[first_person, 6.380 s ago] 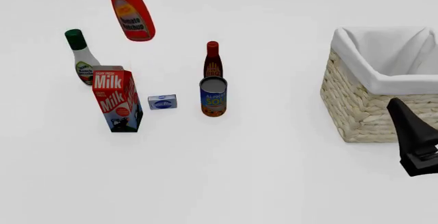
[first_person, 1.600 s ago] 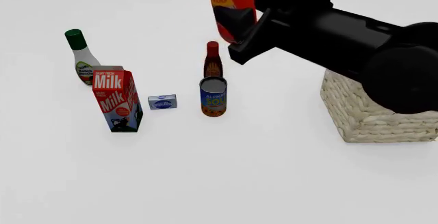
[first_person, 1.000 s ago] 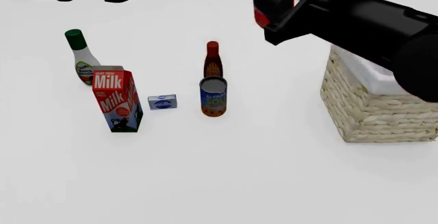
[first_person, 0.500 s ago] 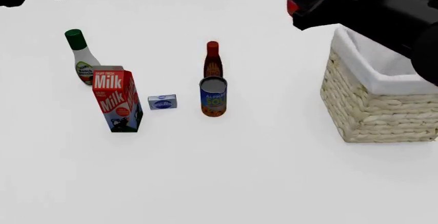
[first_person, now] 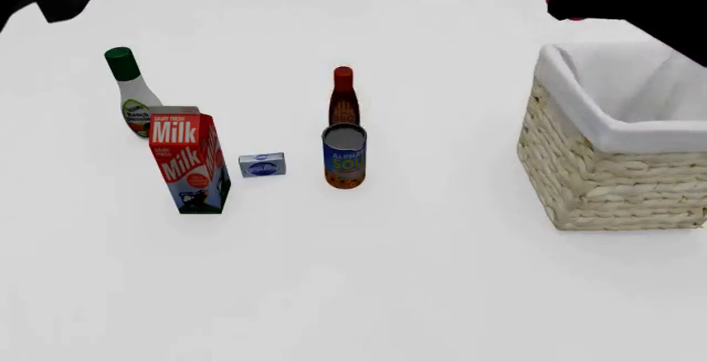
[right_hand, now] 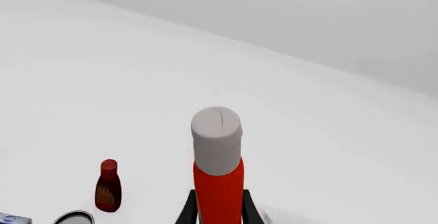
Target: Pick the ketchup and place it in the basket.
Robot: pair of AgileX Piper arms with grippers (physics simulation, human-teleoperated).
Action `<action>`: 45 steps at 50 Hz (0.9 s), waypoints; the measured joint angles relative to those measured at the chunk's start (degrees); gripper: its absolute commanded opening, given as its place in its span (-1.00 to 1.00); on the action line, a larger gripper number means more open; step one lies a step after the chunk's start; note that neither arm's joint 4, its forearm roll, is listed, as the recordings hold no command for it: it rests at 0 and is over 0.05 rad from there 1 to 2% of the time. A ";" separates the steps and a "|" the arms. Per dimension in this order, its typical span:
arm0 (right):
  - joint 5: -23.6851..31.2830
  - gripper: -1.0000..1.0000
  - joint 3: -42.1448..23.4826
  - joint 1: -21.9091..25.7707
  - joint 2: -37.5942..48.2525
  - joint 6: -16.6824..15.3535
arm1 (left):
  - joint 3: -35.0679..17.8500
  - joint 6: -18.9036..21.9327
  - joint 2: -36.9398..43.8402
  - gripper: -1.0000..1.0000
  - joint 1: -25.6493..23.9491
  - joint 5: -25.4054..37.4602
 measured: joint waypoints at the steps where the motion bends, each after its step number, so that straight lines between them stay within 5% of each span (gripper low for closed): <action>1: -0.06 -1.00 0.04 -0.47 -0.02 0.03 | 0.14 -0.07 -0.03 1.00 0.12 -0.14; 45: -3.50 -1.00 3.65 -17.32 1.24 3.19 | 1.48 -0.81 1.84 1.00 0.64 -3.20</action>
